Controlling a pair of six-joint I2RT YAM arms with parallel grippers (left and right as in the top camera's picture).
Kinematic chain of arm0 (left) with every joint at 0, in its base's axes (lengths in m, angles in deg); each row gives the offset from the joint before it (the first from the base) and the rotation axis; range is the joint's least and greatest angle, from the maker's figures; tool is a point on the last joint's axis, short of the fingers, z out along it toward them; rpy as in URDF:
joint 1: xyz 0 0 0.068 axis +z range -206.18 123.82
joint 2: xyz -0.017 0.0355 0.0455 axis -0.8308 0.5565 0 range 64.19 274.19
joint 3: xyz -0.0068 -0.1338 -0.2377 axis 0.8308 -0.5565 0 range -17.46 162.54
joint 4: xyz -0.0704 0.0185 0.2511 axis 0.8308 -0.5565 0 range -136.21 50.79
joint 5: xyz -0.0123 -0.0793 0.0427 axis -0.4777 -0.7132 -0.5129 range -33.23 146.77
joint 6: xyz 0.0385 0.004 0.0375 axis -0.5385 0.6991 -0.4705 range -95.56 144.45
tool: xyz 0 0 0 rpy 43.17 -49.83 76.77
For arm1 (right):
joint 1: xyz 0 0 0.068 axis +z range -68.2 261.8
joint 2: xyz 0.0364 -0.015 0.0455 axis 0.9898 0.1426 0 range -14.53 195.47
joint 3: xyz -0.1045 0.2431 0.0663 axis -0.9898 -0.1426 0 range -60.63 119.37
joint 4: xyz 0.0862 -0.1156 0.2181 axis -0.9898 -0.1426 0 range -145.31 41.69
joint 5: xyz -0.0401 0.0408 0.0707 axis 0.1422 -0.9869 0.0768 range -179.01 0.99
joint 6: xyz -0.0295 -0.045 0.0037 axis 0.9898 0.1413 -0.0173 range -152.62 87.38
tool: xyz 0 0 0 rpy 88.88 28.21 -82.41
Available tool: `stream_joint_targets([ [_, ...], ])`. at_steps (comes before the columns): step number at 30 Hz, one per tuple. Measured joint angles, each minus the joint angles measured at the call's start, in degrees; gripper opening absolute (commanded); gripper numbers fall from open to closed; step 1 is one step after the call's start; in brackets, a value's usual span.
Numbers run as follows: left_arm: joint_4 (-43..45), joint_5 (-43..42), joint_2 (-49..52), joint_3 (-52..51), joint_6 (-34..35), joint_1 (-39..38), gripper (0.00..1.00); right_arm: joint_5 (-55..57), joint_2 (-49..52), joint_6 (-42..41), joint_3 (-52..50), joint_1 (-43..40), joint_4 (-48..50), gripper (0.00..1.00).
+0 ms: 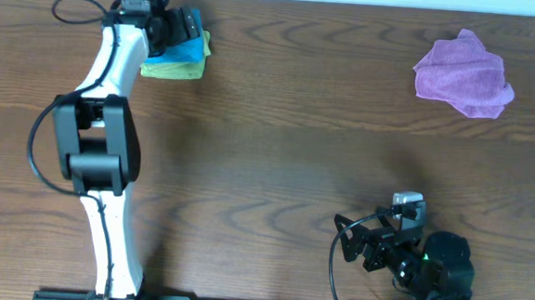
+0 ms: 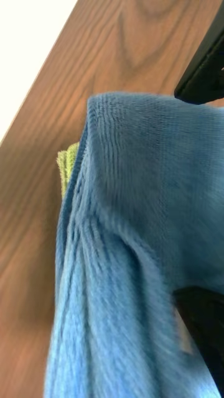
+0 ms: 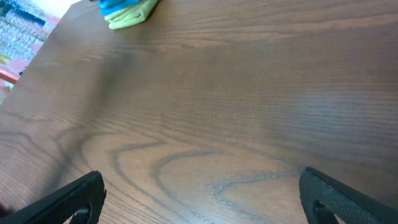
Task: Fold the cloth
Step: 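Lower the blue cloth onto the green cloth and press it flat with the left gripper, then open the left gripper and pull it back from the stacked cloths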
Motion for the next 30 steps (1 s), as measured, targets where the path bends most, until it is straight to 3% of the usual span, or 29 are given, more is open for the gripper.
stream_joint_targets([
  [12,-16.00,3.23,-17.79,-0.02,-7.10,0.31,0.96,-0.02,0.00,0.00,0.00,0.00,0.00,0.99],
  [28,-24.15,4.50,-33.20,-0.02,-8.41,0.31,0.96,0.00,0.00,0.00,0.00,0.00,0.00,0.99],
  [30,-28.52,5.79,-35.78,-0.02,-8.44,0.35,0.95,0.00,0.00,0.00,0.00,0.00,-0.02,0.99],
])
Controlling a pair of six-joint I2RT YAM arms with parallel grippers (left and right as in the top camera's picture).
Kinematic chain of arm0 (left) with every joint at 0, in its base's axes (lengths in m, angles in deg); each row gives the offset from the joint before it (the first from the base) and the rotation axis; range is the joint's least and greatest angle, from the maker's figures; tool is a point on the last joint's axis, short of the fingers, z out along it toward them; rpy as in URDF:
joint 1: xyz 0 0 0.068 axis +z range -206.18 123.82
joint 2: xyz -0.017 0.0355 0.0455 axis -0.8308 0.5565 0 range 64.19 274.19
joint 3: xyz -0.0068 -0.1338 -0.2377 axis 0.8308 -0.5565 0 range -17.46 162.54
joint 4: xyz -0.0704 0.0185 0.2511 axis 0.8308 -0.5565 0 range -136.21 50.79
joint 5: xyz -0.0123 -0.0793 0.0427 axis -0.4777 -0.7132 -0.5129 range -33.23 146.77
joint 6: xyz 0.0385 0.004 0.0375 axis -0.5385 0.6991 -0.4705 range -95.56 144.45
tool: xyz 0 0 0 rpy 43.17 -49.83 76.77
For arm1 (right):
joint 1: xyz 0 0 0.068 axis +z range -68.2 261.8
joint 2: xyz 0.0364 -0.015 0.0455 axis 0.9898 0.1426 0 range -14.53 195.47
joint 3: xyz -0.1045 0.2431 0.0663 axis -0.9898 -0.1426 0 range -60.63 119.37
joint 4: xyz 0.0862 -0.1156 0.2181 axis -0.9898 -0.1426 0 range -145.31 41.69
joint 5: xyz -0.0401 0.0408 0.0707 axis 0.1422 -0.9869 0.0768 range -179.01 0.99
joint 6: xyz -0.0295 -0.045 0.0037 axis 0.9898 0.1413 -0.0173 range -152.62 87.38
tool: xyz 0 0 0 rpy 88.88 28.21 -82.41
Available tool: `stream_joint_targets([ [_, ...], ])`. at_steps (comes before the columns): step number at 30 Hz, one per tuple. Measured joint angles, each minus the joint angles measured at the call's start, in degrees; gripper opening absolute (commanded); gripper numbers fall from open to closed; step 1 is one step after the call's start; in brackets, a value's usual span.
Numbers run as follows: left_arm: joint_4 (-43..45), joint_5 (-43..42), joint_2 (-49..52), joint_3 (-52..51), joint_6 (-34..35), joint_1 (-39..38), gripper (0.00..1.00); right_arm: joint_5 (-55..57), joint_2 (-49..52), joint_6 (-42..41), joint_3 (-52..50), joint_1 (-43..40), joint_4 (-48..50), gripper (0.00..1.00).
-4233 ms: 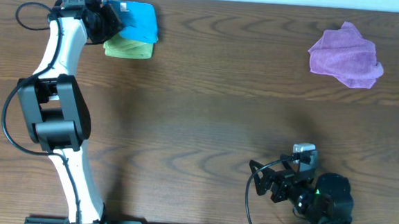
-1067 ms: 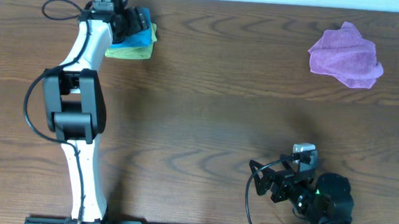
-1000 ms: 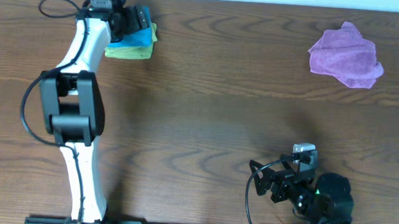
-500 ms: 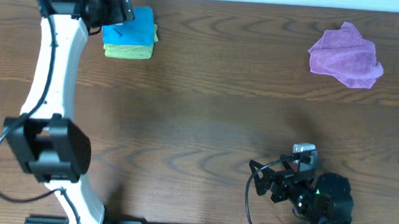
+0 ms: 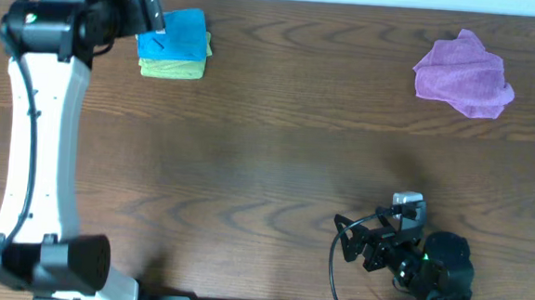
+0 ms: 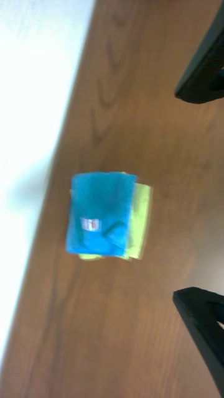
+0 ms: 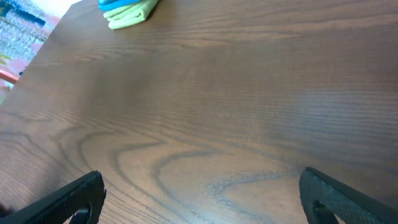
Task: Fold the cloth
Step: 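Open the left gripper and pull it back from the stacked cloths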
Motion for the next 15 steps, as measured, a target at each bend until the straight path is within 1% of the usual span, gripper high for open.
stream_joint_targets([
  [5,-11.63,2.34,-2.93,0.02,-0.48,0.00,0.95,0.00,-0.02,0.00,0.00,0.00,0.00,0.99],
  [9,-19.41,2.80,-3.23,0.00,-2.23,0.00,0.95,0.00,0.00,0.00,0.00,0.00,0.00,0.99],
  [12,-22.86,2.95,-3.26,-0.04,-3.28,0.00,0.95,0.00,0.00,0.00,0.00,0.00,0.00,0.99],
  [15,-24.22,2.75,-3.74,-1.18,-4.33,0.00,0.95,0.00,0.00,0.00,0.00,0.00,0.02,0.99],
])
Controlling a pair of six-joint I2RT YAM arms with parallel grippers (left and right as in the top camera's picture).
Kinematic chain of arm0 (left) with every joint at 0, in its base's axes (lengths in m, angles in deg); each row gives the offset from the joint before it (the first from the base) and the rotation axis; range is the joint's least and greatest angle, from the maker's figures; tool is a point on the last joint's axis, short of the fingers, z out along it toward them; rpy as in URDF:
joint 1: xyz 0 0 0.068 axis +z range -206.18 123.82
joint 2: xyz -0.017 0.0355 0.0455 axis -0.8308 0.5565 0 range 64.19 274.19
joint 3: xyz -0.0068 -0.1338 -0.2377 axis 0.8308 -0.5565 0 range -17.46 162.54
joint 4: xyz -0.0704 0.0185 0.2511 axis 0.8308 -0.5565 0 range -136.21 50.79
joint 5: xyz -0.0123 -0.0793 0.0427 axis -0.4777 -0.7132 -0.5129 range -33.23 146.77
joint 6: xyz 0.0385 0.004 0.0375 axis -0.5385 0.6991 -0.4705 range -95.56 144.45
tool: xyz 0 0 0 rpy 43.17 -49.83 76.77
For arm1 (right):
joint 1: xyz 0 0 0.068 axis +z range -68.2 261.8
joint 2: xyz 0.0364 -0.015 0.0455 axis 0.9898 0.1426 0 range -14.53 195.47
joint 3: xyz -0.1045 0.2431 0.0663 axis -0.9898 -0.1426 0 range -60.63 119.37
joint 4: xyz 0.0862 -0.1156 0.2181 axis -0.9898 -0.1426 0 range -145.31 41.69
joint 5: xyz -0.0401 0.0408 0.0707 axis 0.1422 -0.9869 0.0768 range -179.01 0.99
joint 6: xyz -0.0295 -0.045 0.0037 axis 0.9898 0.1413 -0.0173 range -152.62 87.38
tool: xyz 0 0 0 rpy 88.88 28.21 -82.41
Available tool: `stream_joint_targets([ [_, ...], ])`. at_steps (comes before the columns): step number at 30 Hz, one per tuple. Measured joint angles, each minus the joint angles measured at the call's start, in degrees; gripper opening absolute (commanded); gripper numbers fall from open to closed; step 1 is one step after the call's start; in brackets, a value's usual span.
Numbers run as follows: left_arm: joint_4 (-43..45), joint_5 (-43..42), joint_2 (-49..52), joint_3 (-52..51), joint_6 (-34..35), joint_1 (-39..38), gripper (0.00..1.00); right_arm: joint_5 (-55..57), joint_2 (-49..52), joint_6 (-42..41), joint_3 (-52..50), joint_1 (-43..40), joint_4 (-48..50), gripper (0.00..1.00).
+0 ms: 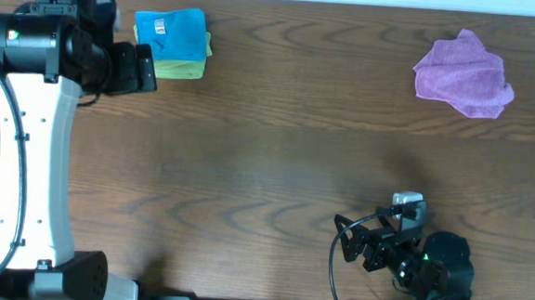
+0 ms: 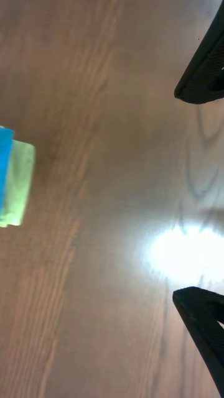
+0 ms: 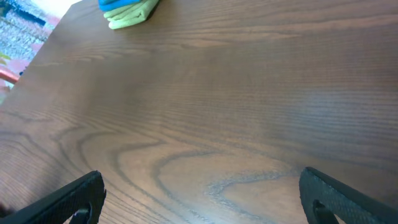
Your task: Fold the cloth
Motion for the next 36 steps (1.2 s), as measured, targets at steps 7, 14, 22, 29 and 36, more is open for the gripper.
stream_joint_targets([
  [7,10.12,-0.83,-11.04,-16.70,-0.42,0.00,0.95,-0.02,0.00,0.00,0.00,0.00,0.00,0.99],
  [14,26.60,-1.53,-31.04,-40.76,-0.39,0.00,0.95,0.00,-0.02,0.00,-0.04,0.00,0.00,0.99],
  [22,43.25,-1.79,-49.83,-66.55,-0.42,0.00,0.95,0.02,0.00,0.00,-0.17,0.00,0.00,0.99],
  [29,49.92,-1.86,-64.06,-83.69,-0.39,0.00,0.96,0.00,-0.02,0.00,-0.22,0.00,0.00,0.99],
  [36,50.80,-1.97,-74.66,-94.66,-0.39,0.00,0.95,0.02,-0.04,0.00,-0.24,0.00,-0.02,0.99],
])
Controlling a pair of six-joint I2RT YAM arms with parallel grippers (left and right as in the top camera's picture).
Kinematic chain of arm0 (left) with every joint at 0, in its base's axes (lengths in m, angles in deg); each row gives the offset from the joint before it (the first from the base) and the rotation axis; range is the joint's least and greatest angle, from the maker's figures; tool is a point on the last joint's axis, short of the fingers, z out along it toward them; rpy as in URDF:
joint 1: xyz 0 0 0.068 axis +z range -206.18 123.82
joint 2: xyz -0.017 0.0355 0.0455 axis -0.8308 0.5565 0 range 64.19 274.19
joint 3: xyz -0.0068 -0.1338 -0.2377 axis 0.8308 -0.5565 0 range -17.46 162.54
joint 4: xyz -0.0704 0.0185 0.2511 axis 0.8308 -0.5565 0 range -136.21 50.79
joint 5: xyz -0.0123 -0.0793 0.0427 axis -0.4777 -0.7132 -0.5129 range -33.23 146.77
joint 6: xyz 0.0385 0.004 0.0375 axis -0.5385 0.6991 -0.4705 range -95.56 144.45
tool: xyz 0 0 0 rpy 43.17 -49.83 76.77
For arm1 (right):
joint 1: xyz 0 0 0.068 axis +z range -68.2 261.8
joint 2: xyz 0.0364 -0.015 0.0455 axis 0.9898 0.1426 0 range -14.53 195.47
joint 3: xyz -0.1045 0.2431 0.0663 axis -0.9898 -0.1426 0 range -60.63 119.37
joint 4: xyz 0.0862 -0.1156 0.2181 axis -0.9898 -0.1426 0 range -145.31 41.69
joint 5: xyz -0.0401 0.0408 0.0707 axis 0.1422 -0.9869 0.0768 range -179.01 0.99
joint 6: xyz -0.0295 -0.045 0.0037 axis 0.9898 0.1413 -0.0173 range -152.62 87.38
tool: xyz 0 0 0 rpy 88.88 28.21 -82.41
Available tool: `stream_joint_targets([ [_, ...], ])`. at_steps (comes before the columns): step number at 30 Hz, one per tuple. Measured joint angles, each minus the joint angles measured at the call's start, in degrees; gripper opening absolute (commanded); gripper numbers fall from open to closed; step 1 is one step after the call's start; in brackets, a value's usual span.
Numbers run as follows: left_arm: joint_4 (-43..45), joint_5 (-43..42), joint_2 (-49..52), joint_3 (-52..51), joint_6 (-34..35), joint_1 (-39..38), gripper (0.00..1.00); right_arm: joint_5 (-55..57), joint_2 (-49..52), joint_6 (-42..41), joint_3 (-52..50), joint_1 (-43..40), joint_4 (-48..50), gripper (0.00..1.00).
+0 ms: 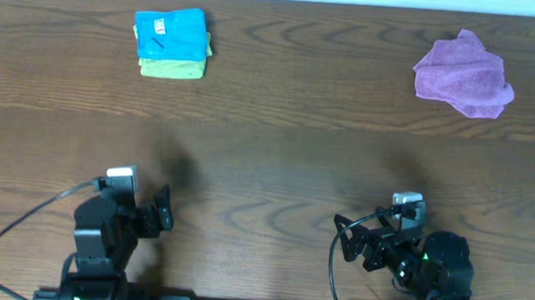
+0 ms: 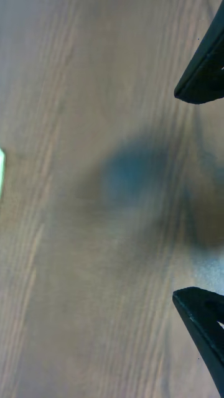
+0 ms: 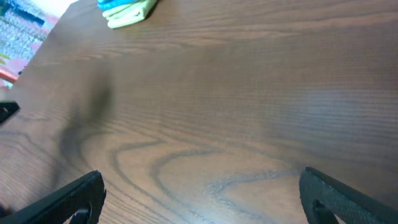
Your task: Fold the cloth
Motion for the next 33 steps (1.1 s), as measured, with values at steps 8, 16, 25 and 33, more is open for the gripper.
stream_joint_targets([
  [8,0.04,0.00,-7.58,-5.95,0.00,0.00,0.95,-0.02,-0.02,0.00,0.00,0.00,0.02,0.99],
  [16,0.07,0.02,-12.70,-7.96,-1.53,0.00,0.95,-0.04,-0.02,0.00,0.00,0.00,0.00,0.99],
  [25,0.04,0.02,-17.49,-7.96,-5.86,0.00,0.95,-0.02,-0.02,0.00,0.00,0.00,0.00,0.99],
  [33,0.04,0.02,-18.43,-7.96,-7.08,0.00,0.96,-0.02,-0.02,0.00,0.00,0.00,0.00,0.99],
])
